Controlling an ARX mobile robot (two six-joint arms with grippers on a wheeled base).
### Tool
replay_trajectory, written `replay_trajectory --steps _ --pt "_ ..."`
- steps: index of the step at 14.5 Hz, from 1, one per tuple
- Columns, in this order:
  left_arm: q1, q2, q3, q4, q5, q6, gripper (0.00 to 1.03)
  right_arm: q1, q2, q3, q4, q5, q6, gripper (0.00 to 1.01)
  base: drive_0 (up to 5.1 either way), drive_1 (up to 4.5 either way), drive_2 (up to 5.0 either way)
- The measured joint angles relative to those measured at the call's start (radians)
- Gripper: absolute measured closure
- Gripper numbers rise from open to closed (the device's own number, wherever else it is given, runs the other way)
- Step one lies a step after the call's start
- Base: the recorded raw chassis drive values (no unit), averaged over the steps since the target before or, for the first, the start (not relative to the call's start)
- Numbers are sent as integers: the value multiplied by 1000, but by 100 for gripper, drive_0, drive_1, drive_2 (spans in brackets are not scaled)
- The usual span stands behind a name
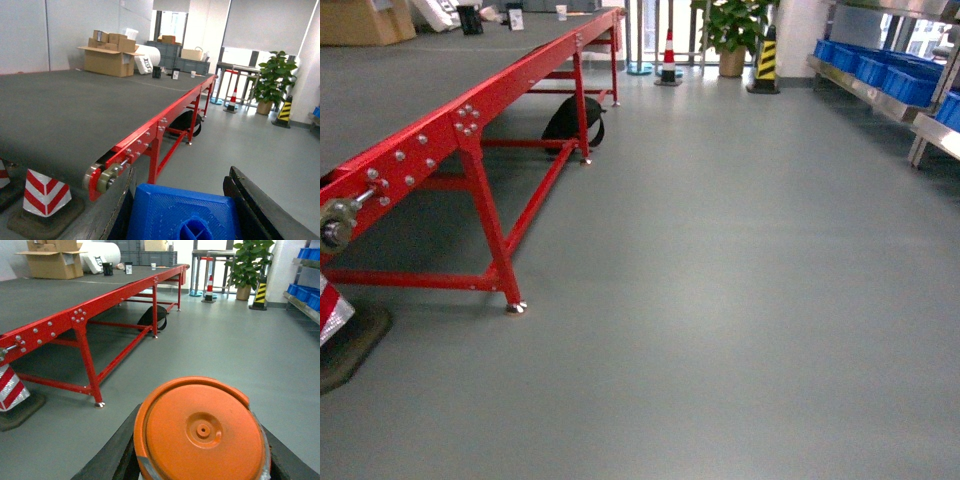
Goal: Sort blue parts and orange caps into right shelf containers
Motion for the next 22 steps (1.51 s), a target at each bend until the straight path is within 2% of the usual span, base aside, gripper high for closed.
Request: replay_trajectory --steps 3,22 --pt "0 1 0 -2 0 0 56 0 0 0 -2 0 0 57 474 -109 -370" --pt "1 -5 0 2 0 0 56 -5 0 -2 0 2 0 57 0 0 0"
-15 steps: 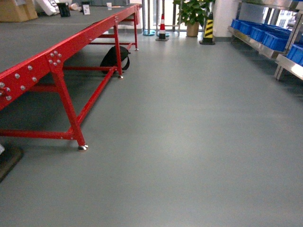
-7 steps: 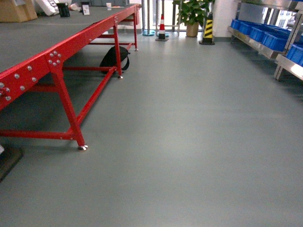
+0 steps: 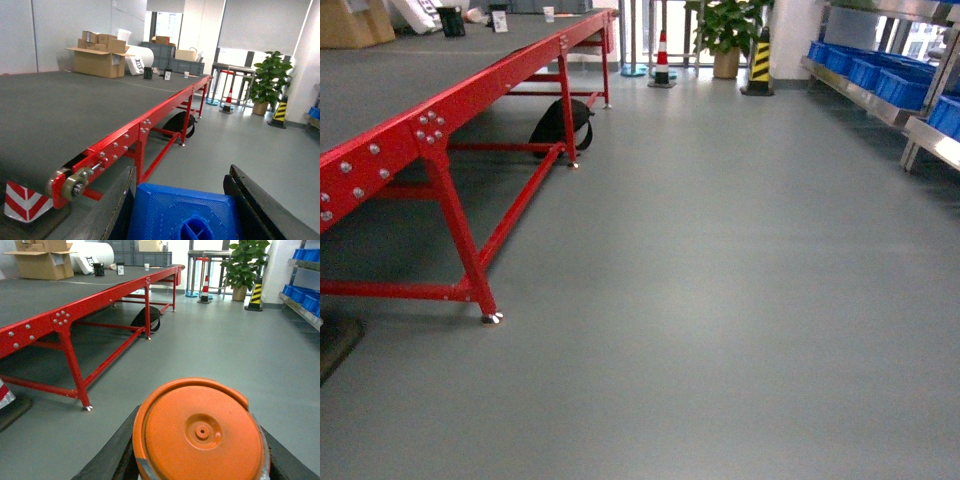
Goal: Sort blue parts and orange caps into right shelf containers
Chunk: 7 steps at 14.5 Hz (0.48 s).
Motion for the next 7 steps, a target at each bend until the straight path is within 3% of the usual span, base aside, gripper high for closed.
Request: replay_trajectory --steps 7 --pt "0 1 0 1 1 0 56 0 0 0 -1 0 0 57 0 0 0"
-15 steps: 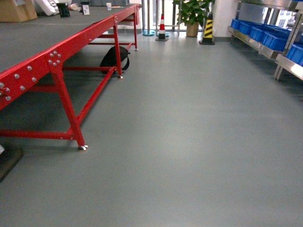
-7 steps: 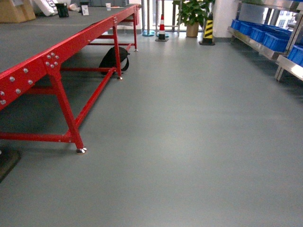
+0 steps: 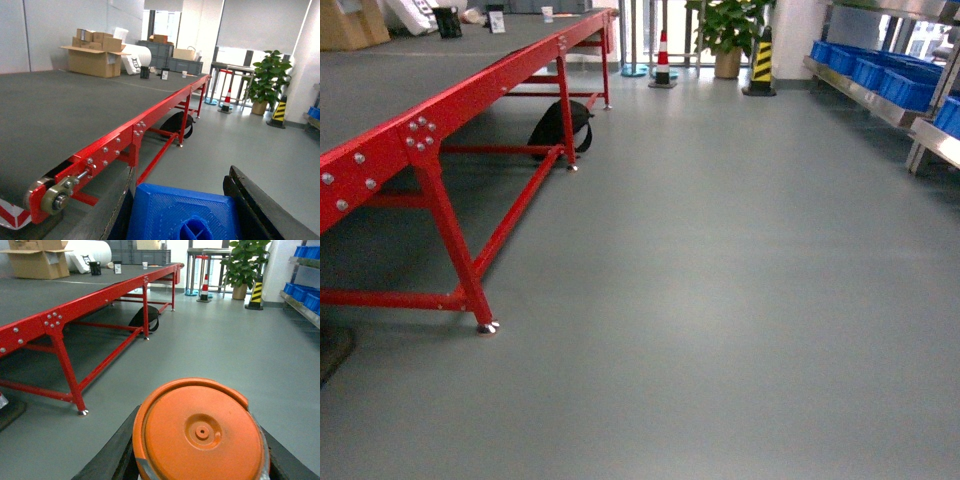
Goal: Sort blue parts and orange caps into right shelf containers
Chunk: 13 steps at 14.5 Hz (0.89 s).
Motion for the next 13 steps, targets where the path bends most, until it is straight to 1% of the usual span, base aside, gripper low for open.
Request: replay_trajectory --steps 13 --pt "0 3 0 -2 0 0 56 0 0 0 -2 0 0 57 0 0 0"
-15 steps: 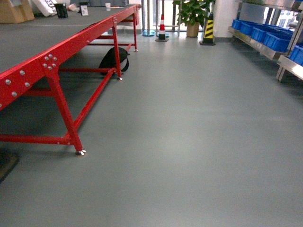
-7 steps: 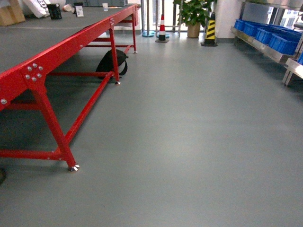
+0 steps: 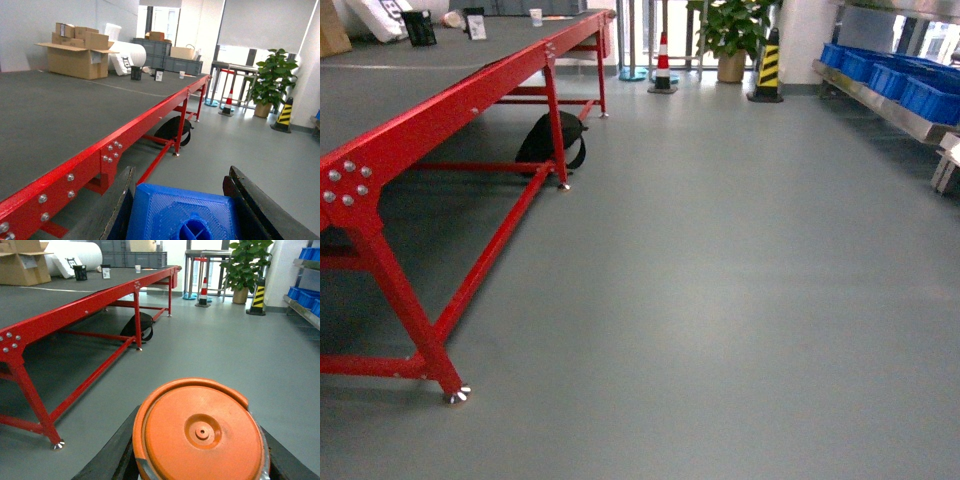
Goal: Sort blue parts and orange caps into right shelf containers
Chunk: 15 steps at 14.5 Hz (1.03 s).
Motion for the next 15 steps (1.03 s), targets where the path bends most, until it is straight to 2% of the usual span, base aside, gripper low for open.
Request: replay_trajectory --steps 4,15 --pt "0 0 0 3 0 0 56 0 0 0 1 0 0 57 0 0 0" --pt "-1 0 0 -2 -1 0 56 0 0 0 -2 0 0 57 -3 423 -428"
